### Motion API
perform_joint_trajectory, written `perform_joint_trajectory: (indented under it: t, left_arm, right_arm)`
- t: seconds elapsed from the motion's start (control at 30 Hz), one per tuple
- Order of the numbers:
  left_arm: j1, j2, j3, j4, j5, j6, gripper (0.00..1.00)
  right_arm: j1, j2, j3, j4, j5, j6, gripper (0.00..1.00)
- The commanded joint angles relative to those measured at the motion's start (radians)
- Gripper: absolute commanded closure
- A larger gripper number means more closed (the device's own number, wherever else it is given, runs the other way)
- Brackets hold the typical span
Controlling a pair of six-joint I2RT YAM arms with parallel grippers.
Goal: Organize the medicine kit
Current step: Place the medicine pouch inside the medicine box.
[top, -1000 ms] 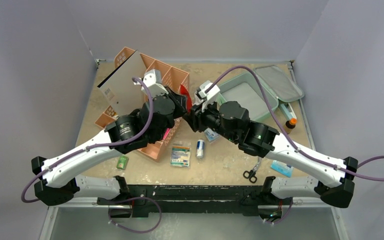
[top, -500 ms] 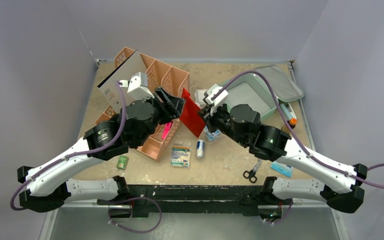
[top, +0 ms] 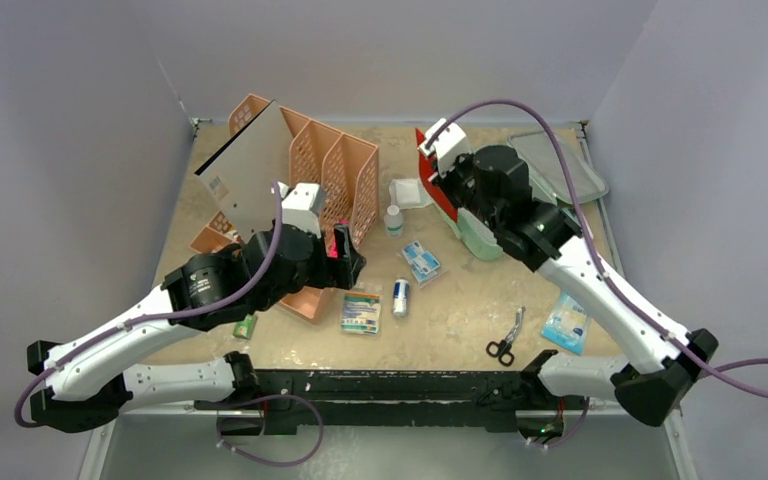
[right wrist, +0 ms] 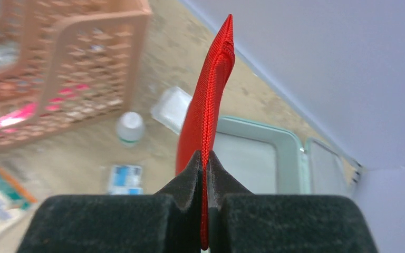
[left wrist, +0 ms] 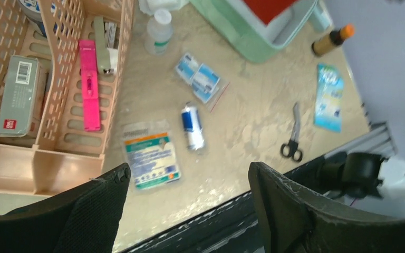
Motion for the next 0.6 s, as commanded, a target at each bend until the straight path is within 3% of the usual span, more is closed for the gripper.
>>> perform_joint_trajectory:
  t: [0.0, 0.2, 0.57]
  left_arm:
    - [0.000, -0.023, -0.025, -0.049, 0.106, 0.183, 0.19]
    - [0.000, -0.033, -0.102, -0.019, 0.133, 0.278, 0.18]
    - [0.000, -0.014, -0.121, 0.003, 0.086, 0.312, 0.17]
  right_arm:
    - [-0.117, 0.074, 0.060, -0.001, -0.026, -0.161, 1.00]
    - [-0.265, 0.176, 0.104, 0.007, -0.092, -0.218, 1.00]
    - [-0.310, 0.368, 0.184, -0.103, 0.241, -0.065, 1.00]
